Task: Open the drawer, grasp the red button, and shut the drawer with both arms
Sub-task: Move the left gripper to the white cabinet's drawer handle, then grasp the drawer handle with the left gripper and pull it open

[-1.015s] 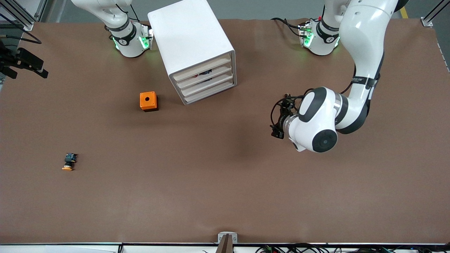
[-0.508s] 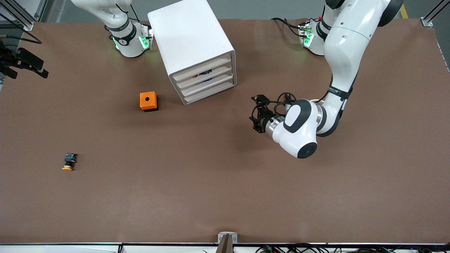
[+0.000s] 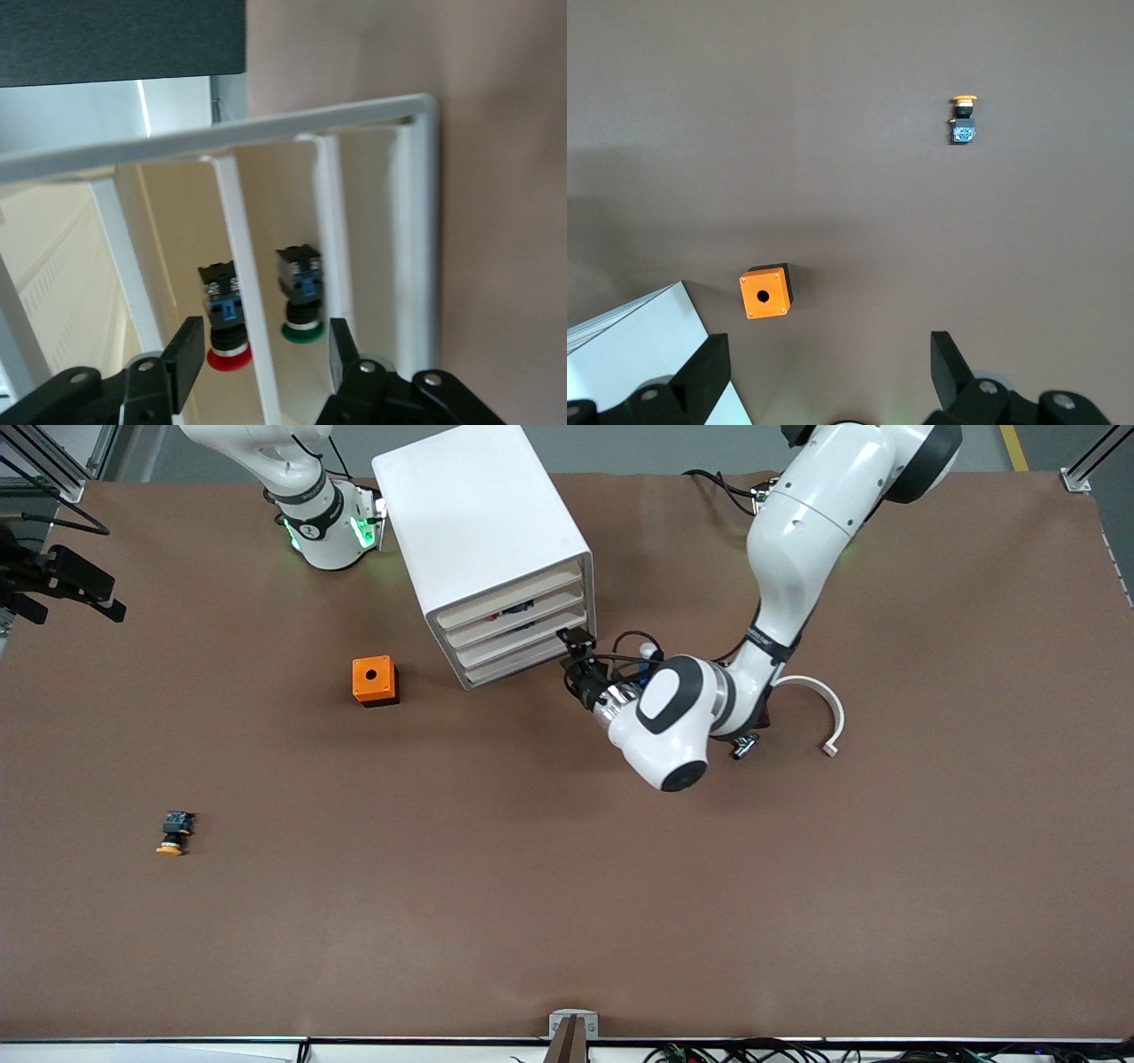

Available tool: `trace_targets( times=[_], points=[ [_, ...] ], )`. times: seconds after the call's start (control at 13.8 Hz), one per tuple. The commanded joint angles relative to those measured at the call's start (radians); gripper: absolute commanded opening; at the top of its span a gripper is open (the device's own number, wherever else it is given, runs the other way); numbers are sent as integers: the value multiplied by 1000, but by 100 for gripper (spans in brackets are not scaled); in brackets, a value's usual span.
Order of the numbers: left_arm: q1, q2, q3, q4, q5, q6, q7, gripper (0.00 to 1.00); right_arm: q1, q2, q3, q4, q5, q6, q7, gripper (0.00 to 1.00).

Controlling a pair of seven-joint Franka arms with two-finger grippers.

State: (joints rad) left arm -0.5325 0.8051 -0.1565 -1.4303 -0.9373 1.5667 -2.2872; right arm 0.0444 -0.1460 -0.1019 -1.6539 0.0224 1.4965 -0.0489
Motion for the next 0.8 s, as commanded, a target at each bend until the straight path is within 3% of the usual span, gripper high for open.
trace_targets(
  times=[0.0, 0.73],
  points=[
    [-20, 6, 8, 13, -29, -10, -52, 59, 8, -21, -1, -18, -12, 5, 4, 100],
    [-75, 42, 6, 13, -74, -11, -135, 41, 6, -21, -2, -18, -9, 7, 6, 100]
  ],
)
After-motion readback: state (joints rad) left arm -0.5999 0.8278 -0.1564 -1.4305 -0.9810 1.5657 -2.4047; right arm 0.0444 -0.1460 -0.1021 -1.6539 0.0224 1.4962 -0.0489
